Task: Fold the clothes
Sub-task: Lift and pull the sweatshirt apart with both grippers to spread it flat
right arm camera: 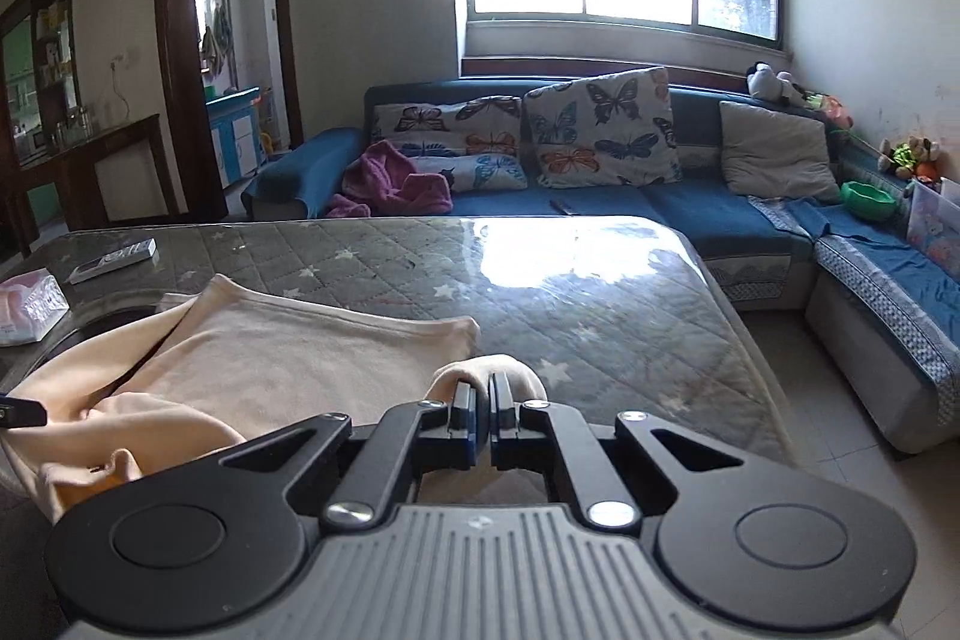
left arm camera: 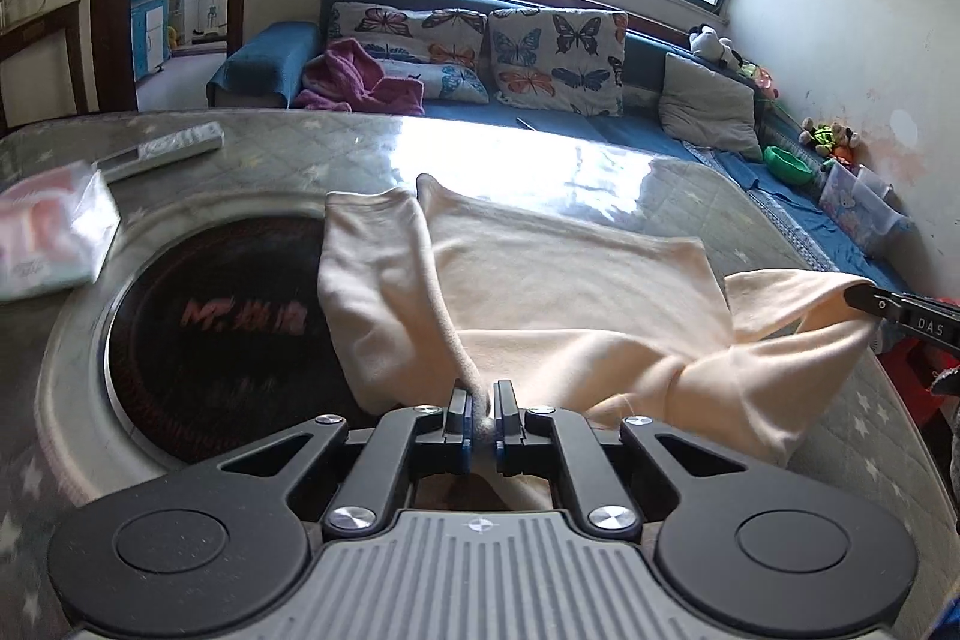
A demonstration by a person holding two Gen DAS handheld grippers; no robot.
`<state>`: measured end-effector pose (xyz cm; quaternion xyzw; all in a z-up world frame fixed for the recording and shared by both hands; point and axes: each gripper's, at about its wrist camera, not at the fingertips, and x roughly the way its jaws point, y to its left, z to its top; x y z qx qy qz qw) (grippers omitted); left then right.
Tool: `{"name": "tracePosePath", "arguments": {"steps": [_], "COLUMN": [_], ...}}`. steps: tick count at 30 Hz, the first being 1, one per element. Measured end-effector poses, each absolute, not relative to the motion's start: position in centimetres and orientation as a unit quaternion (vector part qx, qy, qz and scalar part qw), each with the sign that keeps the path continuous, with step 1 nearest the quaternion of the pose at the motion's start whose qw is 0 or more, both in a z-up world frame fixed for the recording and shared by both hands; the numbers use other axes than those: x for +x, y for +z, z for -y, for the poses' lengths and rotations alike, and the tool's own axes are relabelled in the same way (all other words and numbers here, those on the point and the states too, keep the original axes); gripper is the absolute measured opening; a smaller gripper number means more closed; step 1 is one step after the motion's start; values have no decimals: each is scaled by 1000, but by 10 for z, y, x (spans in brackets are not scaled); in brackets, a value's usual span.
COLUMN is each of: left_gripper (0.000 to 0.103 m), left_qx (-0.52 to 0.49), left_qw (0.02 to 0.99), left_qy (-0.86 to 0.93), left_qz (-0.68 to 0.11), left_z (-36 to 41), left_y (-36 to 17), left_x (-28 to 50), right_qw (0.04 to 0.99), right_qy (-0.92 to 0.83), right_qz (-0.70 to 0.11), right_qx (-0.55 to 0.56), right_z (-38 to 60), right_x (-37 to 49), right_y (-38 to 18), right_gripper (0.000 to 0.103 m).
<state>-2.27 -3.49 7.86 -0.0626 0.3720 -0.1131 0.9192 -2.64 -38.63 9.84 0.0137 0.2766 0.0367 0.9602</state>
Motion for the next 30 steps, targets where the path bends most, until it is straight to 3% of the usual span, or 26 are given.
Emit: {"name": "tracePosePath", "arguments": {"steps": [4, 9, 11, 13, 15, 18, 22, 30], "left_gripper": [7, 7, 8, 10, 12, 13, 25, 26], "left_qx": [-73, -58, -46, -39, -33, -21, -9, 31], "left_qw": [913, 904, 899, 896, 894, 896, 904, 888], "left_qy": [-127, -141, -147, -150, -154, -165, -173, -265], "left_qz": [-381, -399, -409, -416, -419, -413, -390, -374], "left_z": [25, 27, 29, 31, 31, 34, 39, 80], "left_y": [77, 68, 61, 56, 55, 61, 75, 77], "left_x": [-48, -70, -75, -78, -82, -87, -91, -106], "right_qw": [960, 942, 934, 926, 922, 924, 931, 926], "right_qy": [18, -16, -25, -34, -41, -38, -18, 17], "right_qz": [-278, -335, -355, -374, -385, -380, -364, -371], "right_qx": [12, 29, 31, 33, 32, 24, -4, -76], "right_z": [396, 419, 427, 434, 438, 439, 426, 394], "right_x": [-49, -73, -81, -89, -96, -106, -104, -79], "right_y": [94, 66, 55, 44, 38, 41, 48, 38], "right_gripper": [3, 5, 9, 24, 31, 34, 35, 41]}}
